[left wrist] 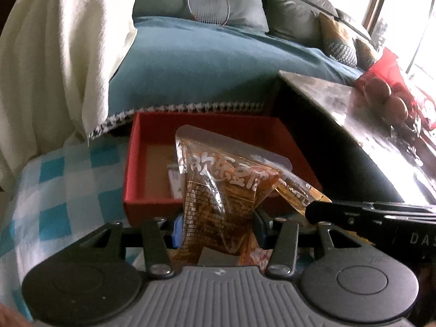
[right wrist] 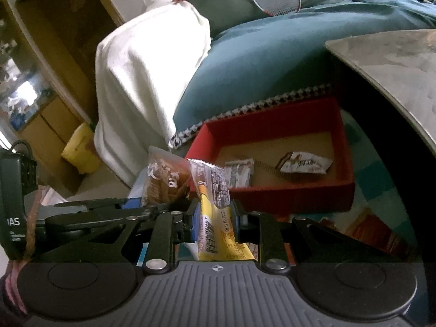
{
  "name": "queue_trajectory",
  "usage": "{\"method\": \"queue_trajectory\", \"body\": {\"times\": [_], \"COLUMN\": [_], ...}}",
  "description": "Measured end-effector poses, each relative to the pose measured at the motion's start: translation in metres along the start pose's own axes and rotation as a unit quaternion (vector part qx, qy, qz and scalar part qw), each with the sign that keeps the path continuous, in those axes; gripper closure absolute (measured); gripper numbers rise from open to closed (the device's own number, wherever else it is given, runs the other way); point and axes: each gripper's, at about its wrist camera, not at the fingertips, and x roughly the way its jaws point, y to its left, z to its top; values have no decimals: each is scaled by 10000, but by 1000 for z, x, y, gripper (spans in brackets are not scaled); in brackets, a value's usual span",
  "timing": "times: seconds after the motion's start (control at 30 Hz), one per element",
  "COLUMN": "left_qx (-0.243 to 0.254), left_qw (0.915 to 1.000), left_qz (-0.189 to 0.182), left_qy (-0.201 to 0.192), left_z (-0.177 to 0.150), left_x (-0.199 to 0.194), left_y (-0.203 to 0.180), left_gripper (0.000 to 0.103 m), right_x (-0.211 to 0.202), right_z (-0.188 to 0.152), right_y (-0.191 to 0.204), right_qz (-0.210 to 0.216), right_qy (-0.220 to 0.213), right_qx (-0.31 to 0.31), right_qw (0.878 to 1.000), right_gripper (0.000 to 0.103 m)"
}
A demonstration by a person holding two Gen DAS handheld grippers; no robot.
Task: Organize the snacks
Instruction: 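Lift both held snacks and carry them toward the red tray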
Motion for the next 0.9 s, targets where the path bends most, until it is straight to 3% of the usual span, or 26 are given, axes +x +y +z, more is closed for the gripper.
{"method": "queue_trajectory", "body": {"times": [0.63,0.9], "left_qx": [194,366], "left_qw": [9996,9991], "left_qz": [-14,154], "left_qy": [-196,-129], "left_z": [36,50], "left_x": [26,57], "left_y": [-15,-19], "left_gripper": [61,60], "right_x": [21,38], "right_z": [37,53], "right_y": [-18,-21], "right_qz": [-92,-182], "right_qy": [-193,-233], "right_qx": [122,107], "right_qw": [9997,9995], "right_gripper": [73,82]}}
